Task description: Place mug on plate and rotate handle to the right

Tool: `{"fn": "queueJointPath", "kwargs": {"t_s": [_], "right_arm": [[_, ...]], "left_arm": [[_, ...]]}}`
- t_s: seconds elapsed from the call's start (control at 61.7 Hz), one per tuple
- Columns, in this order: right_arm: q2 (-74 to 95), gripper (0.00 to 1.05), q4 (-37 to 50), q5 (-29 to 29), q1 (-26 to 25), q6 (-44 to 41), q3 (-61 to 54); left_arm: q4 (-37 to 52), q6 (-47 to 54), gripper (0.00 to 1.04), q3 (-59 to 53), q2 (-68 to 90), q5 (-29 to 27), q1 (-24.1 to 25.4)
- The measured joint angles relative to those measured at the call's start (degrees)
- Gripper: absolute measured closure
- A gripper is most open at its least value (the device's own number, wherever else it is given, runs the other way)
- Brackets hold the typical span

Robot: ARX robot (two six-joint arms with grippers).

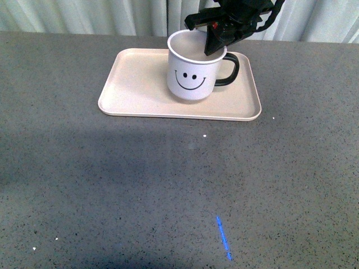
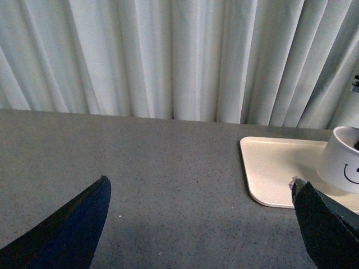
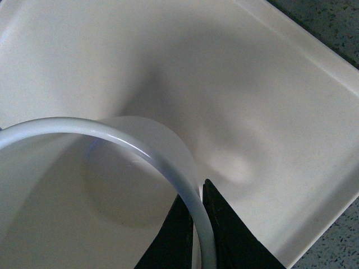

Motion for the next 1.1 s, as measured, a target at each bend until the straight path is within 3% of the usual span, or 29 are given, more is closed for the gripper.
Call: {"fn": "queueJointPath", "kwargs": {"t_s": [0.227, 0.827, 1.102], "right_arm": [[0.7, 1.03, 0.1, 0.4, -0.6, -5.0, 0.4], [2.5, 1.03, 1.9, 0.4, -0.8, -7.2, 0.0], [2.6, 0.64, 0.7, 0.7, -1.0, -8.4, 0.3]], "left_arm": [[0.0, 0.0, 0.09, 0.0, 0.0, 0.0, 0.0], [0.0, 0.0, 0.09, 0.0, 0.0, 0.0, 0.0], [0.0, 0.0, 0.09, 0.0, 0.0, 0.0, 0.0]]}}
